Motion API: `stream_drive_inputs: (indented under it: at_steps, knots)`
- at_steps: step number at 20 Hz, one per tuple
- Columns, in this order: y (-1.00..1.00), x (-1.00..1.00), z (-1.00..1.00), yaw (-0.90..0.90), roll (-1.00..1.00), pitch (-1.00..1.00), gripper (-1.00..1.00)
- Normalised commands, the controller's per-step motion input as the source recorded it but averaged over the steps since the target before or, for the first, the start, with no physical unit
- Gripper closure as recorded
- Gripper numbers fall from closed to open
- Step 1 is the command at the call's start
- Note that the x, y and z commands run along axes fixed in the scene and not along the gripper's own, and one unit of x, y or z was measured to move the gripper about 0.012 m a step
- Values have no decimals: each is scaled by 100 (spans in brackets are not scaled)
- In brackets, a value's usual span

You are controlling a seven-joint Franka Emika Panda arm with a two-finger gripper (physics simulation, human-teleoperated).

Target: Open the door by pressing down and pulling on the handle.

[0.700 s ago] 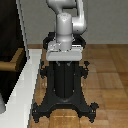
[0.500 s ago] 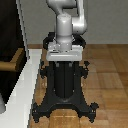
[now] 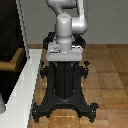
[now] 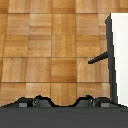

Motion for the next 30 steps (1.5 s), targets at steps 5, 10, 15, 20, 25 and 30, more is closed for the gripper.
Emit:
stream_drive_inputs:
  at_steps: [5, 10, 15, 20, 25, 30]
  knots:
    - [0, 0, 0, 0, 0, 0, -100]
    - [0, 0, 40, 0, 0, 0, -100]
    - [0, 0, 60, 0, 0, 0, -100]
    - [0, 0, 20, 0, 0, 0, -100]
    - [0, 0, 60, 0, 0, 0, -100]
    - [0, 0, 40, 0, 0, 0, -100]
